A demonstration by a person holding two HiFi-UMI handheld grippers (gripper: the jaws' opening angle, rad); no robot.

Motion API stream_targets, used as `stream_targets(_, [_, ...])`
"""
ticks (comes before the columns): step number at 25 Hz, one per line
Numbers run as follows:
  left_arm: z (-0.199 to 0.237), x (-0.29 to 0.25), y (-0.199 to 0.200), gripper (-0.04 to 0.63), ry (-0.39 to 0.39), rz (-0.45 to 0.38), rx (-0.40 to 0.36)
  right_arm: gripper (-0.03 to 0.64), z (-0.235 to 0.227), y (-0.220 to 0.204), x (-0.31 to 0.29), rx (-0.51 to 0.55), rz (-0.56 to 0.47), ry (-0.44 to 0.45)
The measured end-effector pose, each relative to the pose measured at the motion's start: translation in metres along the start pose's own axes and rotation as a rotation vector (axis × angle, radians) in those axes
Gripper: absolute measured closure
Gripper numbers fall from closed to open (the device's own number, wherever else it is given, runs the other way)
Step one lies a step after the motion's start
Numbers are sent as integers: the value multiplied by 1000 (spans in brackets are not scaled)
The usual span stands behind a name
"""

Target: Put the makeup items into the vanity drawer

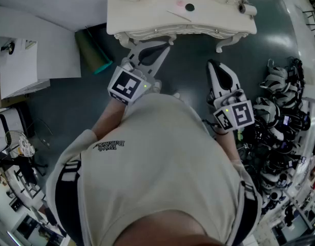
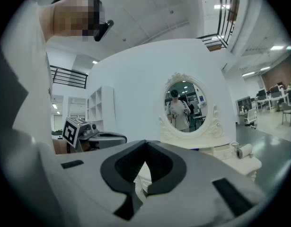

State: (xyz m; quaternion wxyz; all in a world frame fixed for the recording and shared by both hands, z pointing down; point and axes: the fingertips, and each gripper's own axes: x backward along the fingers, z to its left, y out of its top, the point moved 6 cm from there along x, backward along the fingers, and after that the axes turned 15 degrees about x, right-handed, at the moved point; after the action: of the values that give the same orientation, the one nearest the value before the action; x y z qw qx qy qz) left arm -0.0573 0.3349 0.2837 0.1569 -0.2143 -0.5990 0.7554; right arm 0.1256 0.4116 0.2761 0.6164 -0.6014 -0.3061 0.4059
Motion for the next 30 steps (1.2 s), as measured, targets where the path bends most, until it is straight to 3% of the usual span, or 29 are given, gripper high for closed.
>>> stream_targets(12, [-24,-12,-7,581,-6,9,-1,614,-9,-10,25,-39,-11,-15])
stream_targets(30, [-59,-37,-17,581,54,5,-5,614,-45,-28,55,-51,-31,33])
